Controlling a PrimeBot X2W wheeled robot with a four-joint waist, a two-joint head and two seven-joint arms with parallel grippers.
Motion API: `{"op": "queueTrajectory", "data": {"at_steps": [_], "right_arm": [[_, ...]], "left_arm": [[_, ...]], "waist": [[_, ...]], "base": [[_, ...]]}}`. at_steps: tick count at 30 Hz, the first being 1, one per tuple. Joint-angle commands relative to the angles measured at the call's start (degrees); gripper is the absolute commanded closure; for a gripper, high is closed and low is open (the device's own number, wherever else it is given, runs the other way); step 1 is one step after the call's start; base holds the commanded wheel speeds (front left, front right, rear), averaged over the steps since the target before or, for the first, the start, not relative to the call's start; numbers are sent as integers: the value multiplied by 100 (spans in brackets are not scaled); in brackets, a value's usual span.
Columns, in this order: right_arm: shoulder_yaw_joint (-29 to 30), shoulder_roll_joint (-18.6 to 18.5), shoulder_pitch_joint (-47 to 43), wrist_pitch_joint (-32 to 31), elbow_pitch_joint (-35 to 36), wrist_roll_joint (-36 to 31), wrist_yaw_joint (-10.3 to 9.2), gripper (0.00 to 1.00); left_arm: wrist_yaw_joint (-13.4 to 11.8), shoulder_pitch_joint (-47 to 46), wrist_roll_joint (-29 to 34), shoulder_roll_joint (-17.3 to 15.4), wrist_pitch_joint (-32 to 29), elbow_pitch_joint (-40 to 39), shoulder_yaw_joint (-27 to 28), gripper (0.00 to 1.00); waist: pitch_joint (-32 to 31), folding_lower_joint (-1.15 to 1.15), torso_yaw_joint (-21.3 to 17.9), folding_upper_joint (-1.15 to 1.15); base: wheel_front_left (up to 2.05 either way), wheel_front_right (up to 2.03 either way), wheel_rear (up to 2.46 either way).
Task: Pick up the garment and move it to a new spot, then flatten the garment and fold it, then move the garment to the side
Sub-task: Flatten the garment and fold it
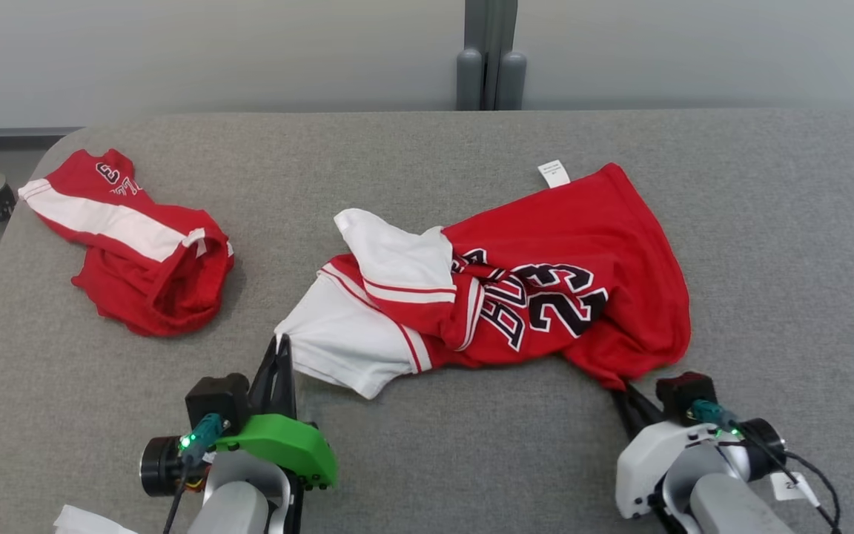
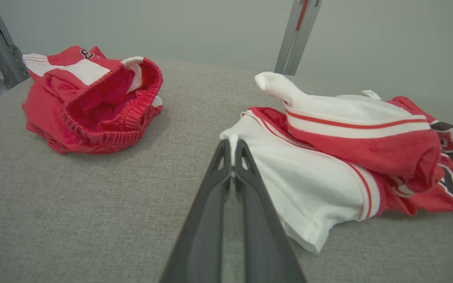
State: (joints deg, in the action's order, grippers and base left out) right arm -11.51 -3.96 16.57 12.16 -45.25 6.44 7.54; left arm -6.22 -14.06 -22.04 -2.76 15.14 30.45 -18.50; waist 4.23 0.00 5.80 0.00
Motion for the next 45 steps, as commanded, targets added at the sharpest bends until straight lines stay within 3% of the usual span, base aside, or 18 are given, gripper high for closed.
{"op": "queueTrajectory", "data": {"at_steps": [1,6,14,20,33,39,42,45], "right_arm": [[89,-149,-56,48,107,-19,-10,100],[177,-545,79,20,713,56,-10,100],[109,-1453,751,-430,2426,496,-10,100],[288,-1909,1316,-796,3573,643,-9,100],[1252,-1768,1047,-2116,5433,888,-9,100],[1293,-1824,1484,-2603,5551,1091,-9,100],[1140,-1937,2039,-2672,5196,1263,-9,100],[789,-2093,2834,-2530,4408,1307,-9,100]], "left_arm": [[34,81,-68,-25,0,-56,84,100],[236,45,-323,-26,0,-358,389,100],[559,-884,-707,-88,-164,-1151,648,100],[514,-1885,-881,-253,-648,-1973,857,100],[157,-2172,-1169,-743,-1997,-3903,1076,100],[80,-2594,-960,-985,-2500,-3904,939,100],[127,-3088,-845,-1068,-2624,-3435,869,100],[202,-3825,-822,-994,-2567,-2567,847,100]], "waist": [[-117,0,-97,0],[-319,0,-238,0],[-568,0,-406,0],[-711,0,-479,0],[-650,0,-680,0],[-34,0,-781,0],[451,0,-821,0],[942,0,-842,0]], "base": [[0,0,0],[0,0,0],[0,0,0],[0,0,0],[0,0,0],[0,0,0],[0,0,0],[0,0,0]]}}
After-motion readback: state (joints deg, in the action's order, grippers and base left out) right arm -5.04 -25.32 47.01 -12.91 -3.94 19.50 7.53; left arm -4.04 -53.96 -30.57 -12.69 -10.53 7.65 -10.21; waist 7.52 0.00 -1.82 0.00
